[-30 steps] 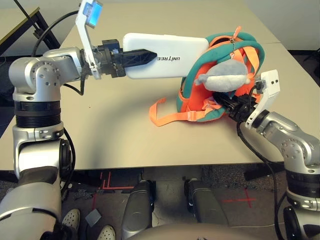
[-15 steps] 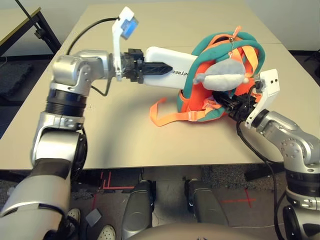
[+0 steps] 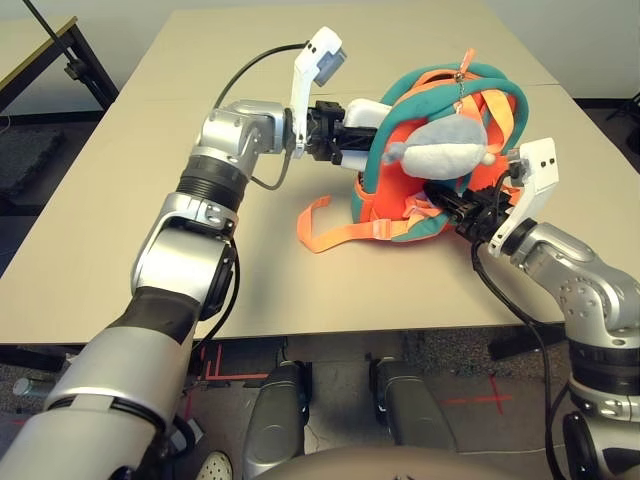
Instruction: Put the pencil case into the backpack and zip it.
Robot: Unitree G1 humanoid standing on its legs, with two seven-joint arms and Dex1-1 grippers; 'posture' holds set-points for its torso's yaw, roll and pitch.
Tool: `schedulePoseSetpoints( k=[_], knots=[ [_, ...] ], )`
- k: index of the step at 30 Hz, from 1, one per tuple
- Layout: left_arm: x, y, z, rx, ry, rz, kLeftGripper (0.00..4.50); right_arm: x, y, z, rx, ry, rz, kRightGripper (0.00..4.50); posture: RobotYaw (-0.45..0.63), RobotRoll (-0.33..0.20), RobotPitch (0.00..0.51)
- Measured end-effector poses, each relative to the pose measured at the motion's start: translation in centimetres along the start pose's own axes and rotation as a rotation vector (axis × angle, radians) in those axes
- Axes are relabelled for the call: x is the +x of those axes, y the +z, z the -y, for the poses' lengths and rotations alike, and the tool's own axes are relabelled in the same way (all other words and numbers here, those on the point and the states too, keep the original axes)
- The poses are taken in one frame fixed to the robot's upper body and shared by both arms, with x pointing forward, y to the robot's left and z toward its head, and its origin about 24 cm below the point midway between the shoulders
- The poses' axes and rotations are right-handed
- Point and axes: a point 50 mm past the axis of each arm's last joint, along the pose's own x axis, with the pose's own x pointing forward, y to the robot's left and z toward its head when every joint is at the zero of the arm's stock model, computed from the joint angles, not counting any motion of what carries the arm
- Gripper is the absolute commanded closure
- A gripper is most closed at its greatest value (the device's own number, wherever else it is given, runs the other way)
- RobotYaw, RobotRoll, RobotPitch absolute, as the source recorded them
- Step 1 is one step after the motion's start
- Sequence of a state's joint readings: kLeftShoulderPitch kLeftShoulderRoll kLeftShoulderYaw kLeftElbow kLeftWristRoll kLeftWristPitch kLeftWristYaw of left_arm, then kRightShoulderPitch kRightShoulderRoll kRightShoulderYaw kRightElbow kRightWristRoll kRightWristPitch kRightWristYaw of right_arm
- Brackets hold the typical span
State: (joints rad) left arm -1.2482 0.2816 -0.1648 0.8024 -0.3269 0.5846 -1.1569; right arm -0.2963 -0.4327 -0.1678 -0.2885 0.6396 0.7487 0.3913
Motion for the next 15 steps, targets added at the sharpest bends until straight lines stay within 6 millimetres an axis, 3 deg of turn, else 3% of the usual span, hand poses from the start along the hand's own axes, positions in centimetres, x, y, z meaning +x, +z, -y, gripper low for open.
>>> schedulePoseSetpoints(
  k=[5, 11, 15],
  knots=[
    [-1.0, 0.5, 0.0, 0.012, 0.009, 0.012, 0.02, 0.0, 0.0, 0.0, -0.005, -0.002, 0.000, 3.71, -0.16, 0.000, 0.117],
    [-4.8, 3.3, 0.8, 0.123, 0.086, 0.065, 0.00, 0.1, 0.0, 0.0, -0.010, 0.001, -0.006, 3.71, -0.16, 0.000, 0.118],
    [-6.9, 3.3, 1.4, 0.138, 0.136, 0.055, 0.00, 0.2, -0.1, 0.0, -0.009, 0.002, -0.008, 3.71, -0.14, 0.000, 0.120]
  ],
)
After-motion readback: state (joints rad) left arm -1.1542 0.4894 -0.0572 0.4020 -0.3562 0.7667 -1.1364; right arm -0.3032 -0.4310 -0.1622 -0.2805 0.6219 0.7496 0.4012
